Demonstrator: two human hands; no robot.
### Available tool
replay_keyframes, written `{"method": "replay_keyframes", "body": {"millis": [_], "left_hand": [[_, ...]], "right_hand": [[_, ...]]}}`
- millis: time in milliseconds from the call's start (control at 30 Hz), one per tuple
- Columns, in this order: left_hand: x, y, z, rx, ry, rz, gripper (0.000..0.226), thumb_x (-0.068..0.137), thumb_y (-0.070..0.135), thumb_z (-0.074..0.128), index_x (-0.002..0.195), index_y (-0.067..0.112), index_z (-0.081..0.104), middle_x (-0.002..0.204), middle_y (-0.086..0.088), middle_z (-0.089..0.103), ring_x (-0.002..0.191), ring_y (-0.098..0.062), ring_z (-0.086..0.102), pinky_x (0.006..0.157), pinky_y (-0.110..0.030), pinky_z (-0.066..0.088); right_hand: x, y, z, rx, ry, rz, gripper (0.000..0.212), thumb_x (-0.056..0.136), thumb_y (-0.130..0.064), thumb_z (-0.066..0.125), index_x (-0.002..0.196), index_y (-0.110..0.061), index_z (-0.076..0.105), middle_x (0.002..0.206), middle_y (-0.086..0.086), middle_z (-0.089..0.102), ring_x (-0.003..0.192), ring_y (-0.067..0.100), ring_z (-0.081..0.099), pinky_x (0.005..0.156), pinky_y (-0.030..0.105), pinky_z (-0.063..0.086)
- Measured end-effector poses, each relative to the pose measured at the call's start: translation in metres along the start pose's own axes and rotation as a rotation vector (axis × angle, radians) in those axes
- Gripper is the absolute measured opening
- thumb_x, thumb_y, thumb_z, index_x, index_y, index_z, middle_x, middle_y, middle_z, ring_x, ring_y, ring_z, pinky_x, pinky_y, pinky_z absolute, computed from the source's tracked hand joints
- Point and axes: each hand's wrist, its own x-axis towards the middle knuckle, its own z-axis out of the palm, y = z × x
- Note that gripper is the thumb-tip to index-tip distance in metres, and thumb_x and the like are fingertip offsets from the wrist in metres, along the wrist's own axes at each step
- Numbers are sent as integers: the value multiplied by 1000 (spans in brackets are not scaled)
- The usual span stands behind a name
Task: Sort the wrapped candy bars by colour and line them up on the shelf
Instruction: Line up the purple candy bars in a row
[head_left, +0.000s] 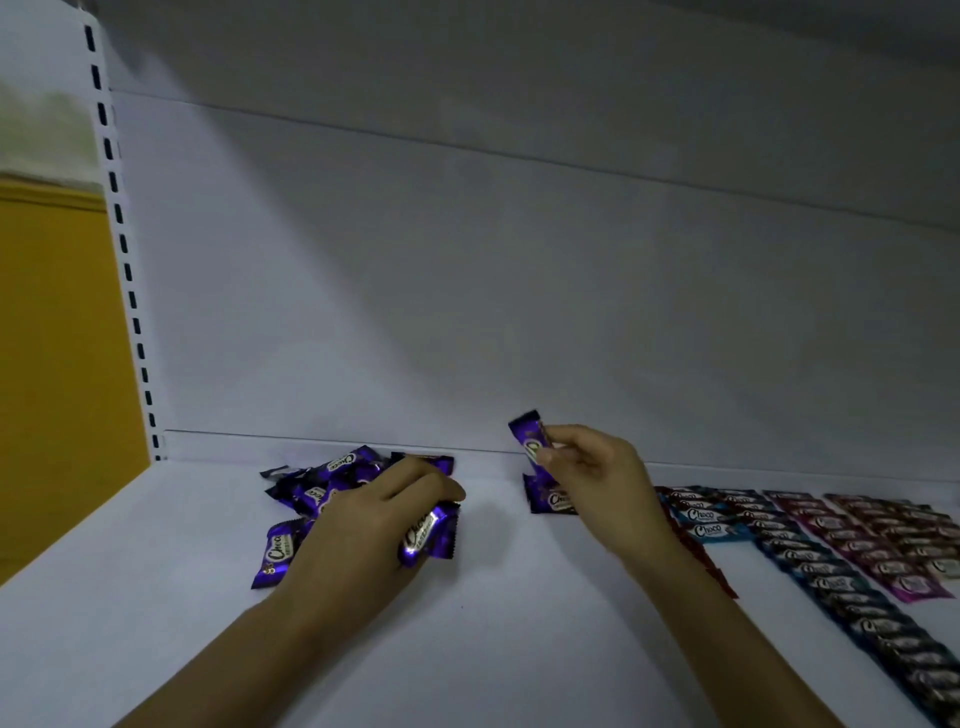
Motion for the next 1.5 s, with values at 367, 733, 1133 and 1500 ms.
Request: {"method": "replay_keyframes", "body": {"millis": [367,733,1133,1500], "left_hand": [[-1,-1,3,-6,-77,-64,60,58,-6,83,100,30,60,94,9,68,75,-15,68,58,-28,55],[-5,0,7,-32,-200,-128,52,65,-7,68,107,23,69,100,8,68,85,-18,67,71,-35,55],[-5,4,8,-28,-214,-124,55,61,-8,67,105,24,69,99,13,67,84,-10,65,72,-21,45],[-5,4,11,-8,-183,-197,55,66,-4,73,112,25,69,104,10,69,89,-15,68,74,-27,54]], "right_hand": [[4,24,-14,-643,-343,-56,15,78,-36,74,88,-25,75,78,-12,67,73,4,61,66,18,42],[9,36,-26,-999,-244,-177,19,83,-35,68,101,-31,65,95,-10,49,104,15,50,89,30,29],[16,49,-24,-1103,-137,-175,22,87,-37,62,109,-32,62,112,-4,58,105,15,50,89,30,31],[9,34,-18,-857,-116,-222,13,88,-37,63,94,-27,68,95,-8,64,92,11,58,87,29,40]]}}
